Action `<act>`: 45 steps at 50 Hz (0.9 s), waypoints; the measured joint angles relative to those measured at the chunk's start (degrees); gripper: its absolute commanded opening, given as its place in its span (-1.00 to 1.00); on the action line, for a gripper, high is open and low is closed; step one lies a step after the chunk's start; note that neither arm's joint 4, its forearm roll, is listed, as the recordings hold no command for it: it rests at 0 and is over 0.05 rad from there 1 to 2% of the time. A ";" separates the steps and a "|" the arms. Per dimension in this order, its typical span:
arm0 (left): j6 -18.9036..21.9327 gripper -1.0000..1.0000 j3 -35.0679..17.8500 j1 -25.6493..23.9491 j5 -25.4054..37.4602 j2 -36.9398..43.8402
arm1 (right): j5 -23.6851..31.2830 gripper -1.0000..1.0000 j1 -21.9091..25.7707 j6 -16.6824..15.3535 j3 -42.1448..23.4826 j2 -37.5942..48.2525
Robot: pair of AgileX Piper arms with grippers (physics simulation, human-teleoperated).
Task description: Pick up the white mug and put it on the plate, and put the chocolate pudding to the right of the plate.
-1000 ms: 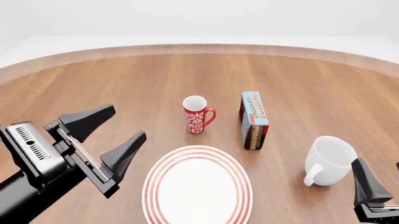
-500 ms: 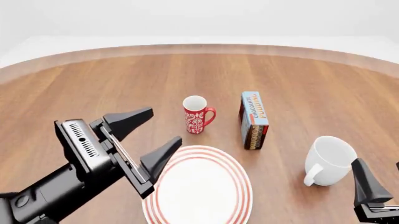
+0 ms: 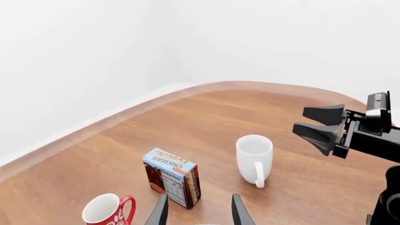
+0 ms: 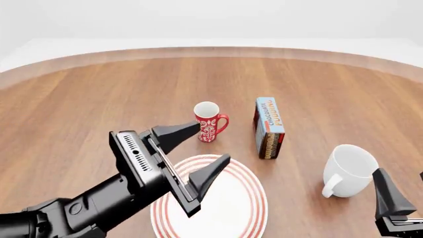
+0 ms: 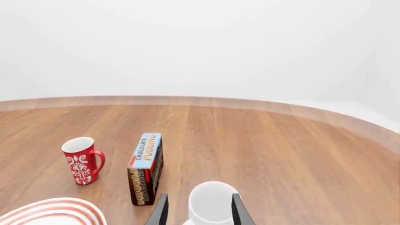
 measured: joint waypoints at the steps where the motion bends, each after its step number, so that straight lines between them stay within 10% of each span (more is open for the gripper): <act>1: -0.07 1.00 -0.17 -0.20 -0.33 0.57 | 0.00 1.00 0.00 0.00 0.00 0.00; 45: -1.30 1.00 -10.26 -7.04 -4.95 19.58 | -0.02 1.00 0.15 -0.13 0.08 -0.01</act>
